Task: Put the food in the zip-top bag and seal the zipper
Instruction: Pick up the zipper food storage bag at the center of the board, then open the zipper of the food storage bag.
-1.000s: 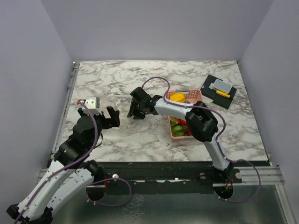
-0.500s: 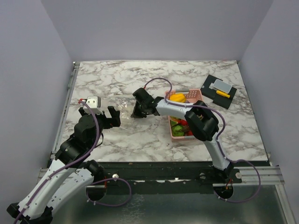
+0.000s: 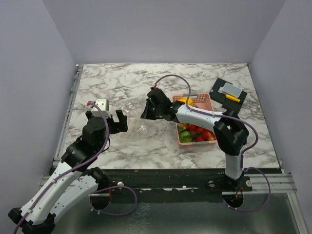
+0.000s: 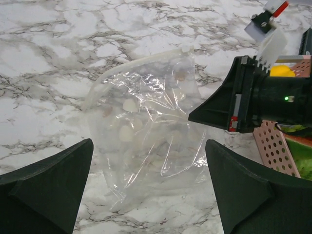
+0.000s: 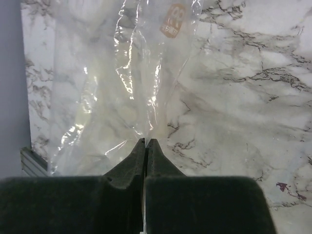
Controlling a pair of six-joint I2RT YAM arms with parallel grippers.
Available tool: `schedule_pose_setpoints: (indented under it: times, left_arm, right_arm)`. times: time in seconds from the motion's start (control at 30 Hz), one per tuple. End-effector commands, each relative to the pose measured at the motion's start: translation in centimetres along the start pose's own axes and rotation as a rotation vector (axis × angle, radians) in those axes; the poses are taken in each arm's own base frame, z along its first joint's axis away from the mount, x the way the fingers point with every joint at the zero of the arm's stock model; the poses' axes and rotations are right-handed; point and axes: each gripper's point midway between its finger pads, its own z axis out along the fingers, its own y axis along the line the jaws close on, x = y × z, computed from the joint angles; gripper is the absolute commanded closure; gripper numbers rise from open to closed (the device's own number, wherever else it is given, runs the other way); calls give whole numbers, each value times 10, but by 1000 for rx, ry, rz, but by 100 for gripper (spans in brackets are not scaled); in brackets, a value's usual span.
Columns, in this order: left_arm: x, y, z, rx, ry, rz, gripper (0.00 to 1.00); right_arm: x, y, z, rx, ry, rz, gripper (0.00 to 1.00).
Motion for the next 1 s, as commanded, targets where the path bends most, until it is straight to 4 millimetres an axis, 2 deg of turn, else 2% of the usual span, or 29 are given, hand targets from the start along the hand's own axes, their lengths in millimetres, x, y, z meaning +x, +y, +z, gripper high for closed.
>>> schedule_pose_setpoints:
  times: [0.0, 0.47, 0.73, 0.97]
  left_arm:
    - [-10, -6, 2, 10, -5, 17, 1]
    - [-43, -30, 15, 56, 1, 81, 1]
    - [-36, -44, 30, 117, 37, 144, 1]
    - [-34, -50, 48, 197, 66, 101, 1]
  right_arm:
    - [-17, 7, -23, -30, -57, -92, 99]
    - [-31, 0, -96, -7, -118, -296, 99]
    - [-25, -3, -135, -55, -114, -415, 99]
    - [-26, -1, -173, -91, -115, -493, 99]
